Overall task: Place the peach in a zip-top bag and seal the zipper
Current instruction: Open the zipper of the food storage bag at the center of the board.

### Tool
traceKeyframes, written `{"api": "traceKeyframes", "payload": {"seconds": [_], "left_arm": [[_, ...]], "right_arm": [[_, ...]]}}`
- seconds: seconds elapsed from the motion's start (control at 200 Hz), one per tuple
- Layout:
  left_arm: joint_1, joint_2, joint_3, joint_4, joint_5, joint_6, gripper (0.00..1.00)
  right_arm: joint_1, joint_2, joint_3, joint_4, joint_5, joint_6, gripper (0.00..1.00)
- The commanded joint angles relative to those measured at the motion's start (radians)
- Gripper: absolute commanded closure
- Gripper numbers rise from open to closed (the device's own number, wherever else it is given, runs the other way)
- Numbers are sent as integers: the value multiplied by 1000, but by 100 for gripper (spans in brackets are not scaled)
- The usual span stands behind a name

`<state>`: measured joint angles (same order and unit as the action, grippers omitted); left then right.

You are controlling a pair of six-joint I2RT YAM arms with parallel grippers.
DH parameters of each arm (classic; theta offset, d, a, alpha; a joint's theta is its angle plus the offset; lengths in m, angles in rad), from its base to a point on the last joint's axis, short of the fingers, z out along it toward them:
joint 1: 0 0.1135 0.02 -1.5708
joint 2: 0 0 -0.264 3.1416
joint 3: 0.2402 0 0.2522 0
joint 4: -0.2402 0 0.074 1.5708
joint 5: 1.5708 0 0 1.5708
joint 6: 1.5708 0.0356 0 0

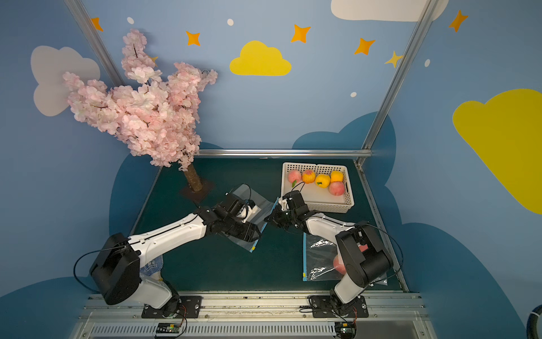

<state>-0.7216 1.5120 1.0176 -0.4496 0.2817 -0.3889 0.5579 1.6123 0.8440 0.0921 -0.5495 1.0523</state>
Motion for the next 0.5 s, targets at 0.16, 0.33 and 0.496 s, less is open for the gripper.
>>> {"api": "traceKeyframes", "payload": {"seconds": [0.16,0.33,0.496], "left_arm": [[-7,52,47,31,-122,27,43],[-7,75,74,45,-142,24,46],[-7,94,89,45,-157,30,54]], "right_arm": [[-7,-61,41,-72,-6,51,100],[-6,-64,37,-80,-15,52,100],[-5,-61,32,-76,-28,54,100]]}}
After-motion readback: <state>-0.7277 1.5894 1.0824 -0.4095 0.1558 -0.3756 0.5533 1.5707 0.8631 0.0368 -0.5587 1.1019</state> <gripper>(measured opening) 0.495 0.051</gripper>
